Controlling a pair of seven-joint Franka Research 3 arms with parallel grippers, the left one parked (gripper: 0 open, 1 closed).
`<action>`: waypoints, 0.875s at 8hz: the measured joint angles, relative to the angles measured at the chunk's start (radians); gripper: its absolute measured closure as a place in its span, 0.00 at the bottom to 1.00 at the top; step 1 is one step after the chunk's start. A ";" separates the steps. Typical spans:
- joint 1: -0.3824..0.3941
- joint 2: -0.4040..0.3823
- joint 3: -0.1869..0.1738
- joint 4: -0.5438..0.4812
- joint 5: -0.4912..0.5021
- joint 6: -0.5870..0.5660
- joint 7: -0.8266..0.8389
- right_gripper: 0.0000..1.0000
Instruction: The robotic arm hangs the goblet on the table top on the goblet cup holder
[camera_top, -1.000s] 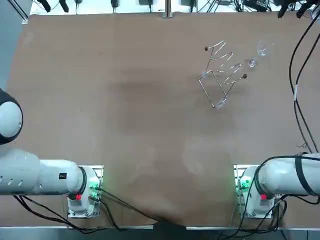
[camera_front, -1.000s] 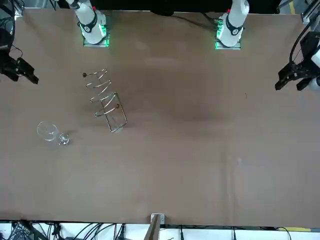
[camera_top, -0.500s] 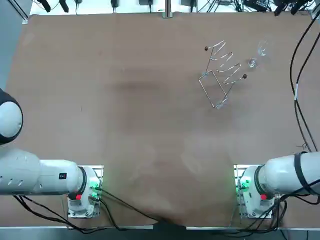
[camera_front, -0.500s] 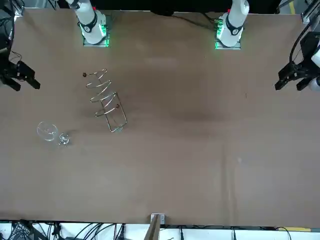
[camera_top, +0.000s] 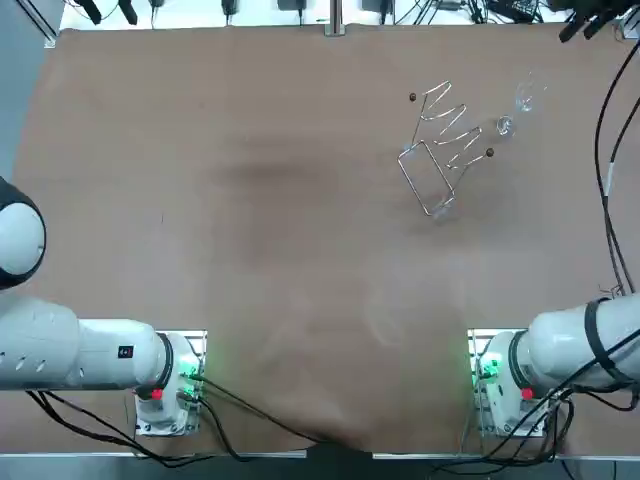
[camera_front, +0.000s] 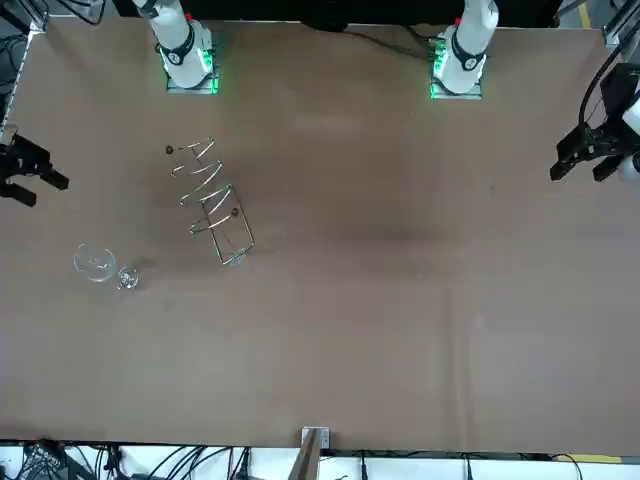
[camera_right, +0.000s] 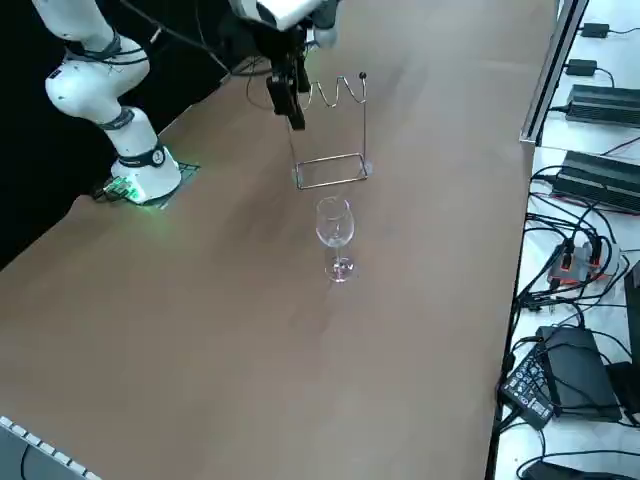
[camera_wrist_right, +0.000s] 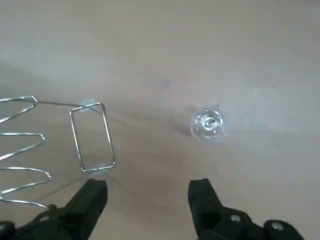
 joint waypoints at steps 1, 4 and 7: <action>-0.028 0.029 -0.001 0.007 0.040 0.010 -0.083 0.00; -0.196 0.167 -0.003 0.069 0.176 0.016 -0.497 0.00; -0.340 0.334 -0.004 0.127 0.404 0.014 -0.910 0.03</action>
